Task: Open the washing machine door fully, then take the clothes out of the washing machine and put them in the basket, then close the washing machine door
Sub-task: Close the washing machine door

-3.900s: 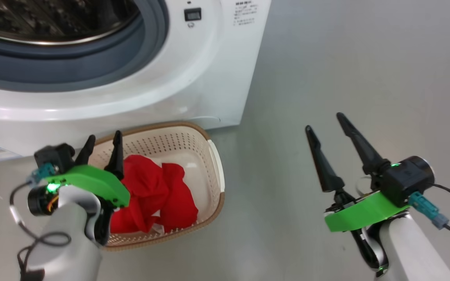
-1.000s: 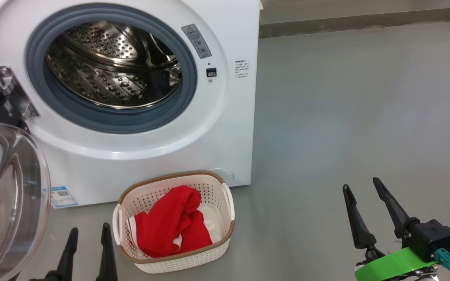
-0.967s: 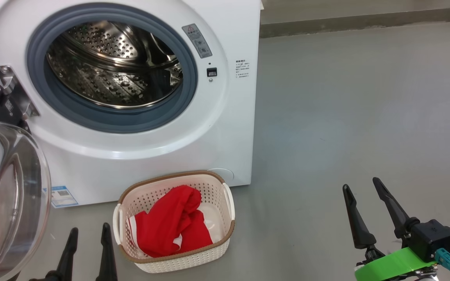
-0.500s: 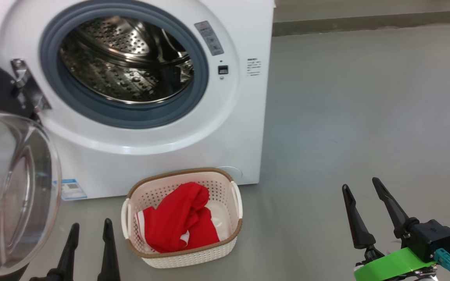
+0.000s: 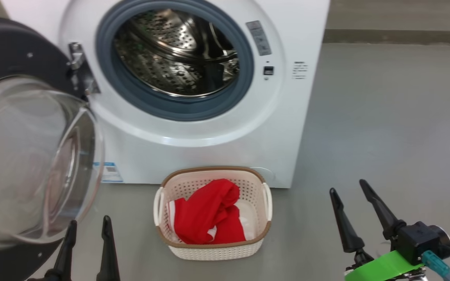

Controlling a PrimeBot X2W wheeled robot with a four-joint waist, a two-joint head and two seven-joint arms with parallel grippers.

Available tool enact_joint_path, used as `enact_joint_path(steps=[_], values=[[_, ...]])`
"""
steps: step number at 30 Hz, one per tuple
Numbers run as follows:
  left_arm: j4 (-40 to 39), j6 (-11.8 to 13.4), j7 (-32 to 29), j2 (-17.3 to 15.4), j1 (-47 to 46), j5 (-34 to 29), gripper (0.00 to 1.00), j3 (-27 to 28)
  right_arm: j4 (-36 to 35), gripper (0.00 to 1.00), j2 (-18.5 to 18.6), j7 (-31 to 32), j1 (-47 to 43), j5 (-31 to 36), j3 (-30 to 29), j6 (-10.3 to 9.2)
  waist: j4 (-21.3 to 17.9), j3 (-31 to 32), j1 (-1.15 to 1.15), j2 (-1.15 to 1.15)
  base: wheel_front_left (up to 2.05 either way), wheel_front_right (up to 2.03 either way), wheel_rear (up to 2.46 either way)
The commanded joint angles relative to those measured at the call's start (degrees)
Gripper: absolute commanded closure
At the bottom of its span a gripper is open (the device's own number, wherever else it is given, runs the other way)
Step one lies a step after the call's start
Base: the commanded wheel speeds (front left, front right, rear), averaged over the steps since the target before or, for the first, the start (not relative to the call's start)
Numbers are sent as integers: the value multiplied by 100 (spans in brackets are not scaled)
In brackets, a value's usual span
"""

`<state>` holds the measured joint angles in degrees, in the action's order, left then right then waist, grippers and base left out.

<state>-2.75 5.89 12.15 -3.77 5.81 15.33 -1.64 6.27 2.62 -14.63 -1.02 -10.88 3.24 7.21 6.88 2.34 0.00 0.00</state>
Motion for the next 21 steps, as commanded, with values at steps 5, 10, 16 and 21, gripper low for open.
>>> enact_joint_path(steps=[5, 10, 16, 21], values=[[-341, 89, 3, -108, -57, -83, 0, 179, -184, 0, 26, -37, 200, -30, 327, 28, 556, 11, 0, 0, 0, 0, 0], [-486, 135, -30, -133, -36, -106, 0, 170, -179, 0, 26, -37, 227, -49, 423, 28, 906, 15, 0, 0, 0, 0, 0], [-601, 186, -91, -177, -23, -136, 0, 162, -193, 0, 26, -37, 265, -74, 519, 28, 1333, 45, 0, 0, 0, 0, 0], [-695, 231, -172, -224, 2, -172, 0, 156, -199, 0, 26, -37, 294, -111, 598, 28, 1685, 88, 0, 0, 0, 0, 0]])
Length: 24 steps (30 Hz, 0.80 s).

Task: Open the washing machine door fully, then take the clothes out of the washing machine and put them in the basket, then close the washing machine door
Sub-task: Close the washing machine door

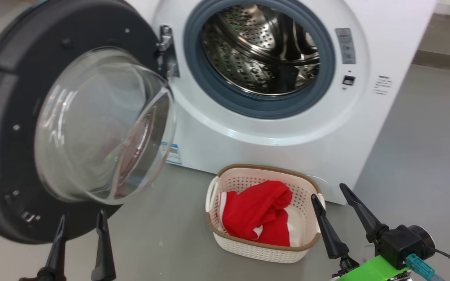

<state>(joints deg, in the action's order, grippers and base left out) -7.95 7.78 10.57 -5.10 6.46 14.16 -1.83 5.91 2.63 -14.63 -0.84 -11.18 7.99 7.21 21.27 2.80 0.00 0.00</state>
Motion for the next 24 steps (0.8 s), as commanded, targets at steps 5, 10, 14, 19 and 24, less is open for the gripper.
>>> enact_joint_path(steps=[5, 10, 14, 19, 24], values=[[-246, 109, -86, -146, -30, -95, 0, 200, -179, 0, 25, -37, 287, -112, 253, 28, 527, 76, 0, 0, 0, 0, 0], [-342, 194, -112, -162, 34, -127, 0, 228, -167, 0, 25, -37, 342, -128, 405, 28, 663, 52, 0, 0, 0, 0, 0], [-411, 266, -55, -146, 104, -97, 0, 290, -119, 0, 25, -37, 442, -123, 528, 28, 701, 5, 0, 0, 0, 0, 0], [-445, 298, -17, -137, 155, -73, 0, 300, -64, 0, 25, -37, 544, -130, 619, 28, 721, -23, 0, 0, 0, 0, 0], [-473, 329, 10, -137, 182, -68, 0, 300, -31, 0, 25, -37, 592, -133, 659, 28, 734, -41, 0, 0, 0, 0, 0]])
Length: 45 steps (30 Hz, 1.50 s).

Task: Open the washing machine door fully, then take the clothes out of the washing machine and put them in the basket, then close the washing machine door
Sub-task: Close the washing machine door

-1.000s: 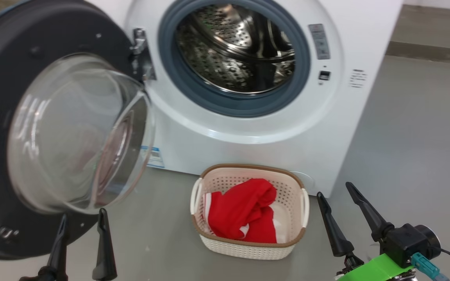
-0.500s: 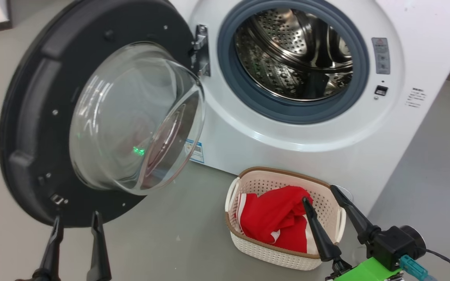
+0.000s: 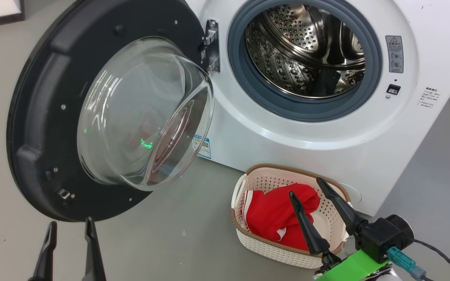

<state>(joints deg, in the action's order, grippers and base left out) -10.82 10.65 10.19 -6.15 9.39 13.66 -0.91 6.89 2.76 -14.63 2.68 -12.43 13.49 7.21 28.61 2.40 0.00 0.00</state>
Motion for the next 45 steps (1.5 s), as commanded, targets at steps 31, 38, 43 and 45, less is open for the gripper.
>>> enact_joint_path(steps=[31, 38, 43, 45], values=[[1098, -720, -193, -674, -3265, 3180, 100, 2128, -104, 0, 11, -37, 85, -153, -13, 28, -365, 67, 0, 0, 0, 0, 0], [2575, -677, -638, -1141, -4344, 3837, 100, 2496, -76, 0, 11, -37, 114, -154, -35, 28, -453, 55, 0, 0, 0, 0, 0], [3820, -551, -1340, -1254, -5061, 4404, 100, 2590, -81, 0, 11, -37, 119, -136, -48, 28, -448, 54, 0, 0, 0, 0, 0], [4220, -490, -1633, -1332, -5283, 4563, 100, 2602, -82, 0, 11, -37, 121, -134, -36, 28, -446, 52, 0, 0, 0, 0, 0]])
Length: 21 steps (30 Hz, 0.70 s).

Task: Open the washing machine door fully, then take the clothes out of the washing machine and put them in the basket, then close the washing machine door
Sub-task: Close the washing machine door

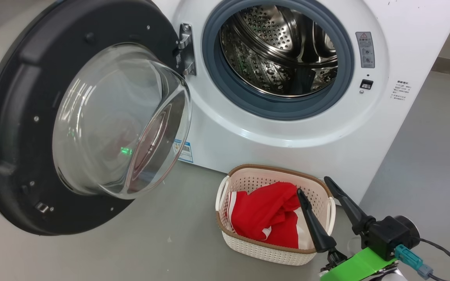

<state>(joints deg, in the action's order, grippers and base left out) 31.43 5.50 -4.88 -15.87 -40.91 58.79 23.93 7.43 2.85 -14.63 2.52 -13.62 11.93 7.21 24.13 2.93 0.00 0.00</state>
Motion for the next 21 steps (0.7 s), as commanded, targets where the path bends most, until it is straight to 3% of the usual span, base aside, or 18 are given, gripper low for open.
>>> enact_joint_path(steps=[1, 10, 21], values=[[184, 51, -268, -401, -354, 116, 100, 118, -137, 0, 3, -37, 137, -14, 126, 28, 2, -2, 0, 0, 0, 0, 0], [1493, 264, -1125, -720, -879, 494, 100, 195, -126, 0, 3, -37, 184, 1, 218, 28, -86, -47, 0, 0, 0, 0, 0], [2129, -245, -1980, -814, -862, 425, 100, -263, -183, 0, 3, -37, 220, -48, 219, 28, -262, -95, 0, 0, 0, 0, 0]])
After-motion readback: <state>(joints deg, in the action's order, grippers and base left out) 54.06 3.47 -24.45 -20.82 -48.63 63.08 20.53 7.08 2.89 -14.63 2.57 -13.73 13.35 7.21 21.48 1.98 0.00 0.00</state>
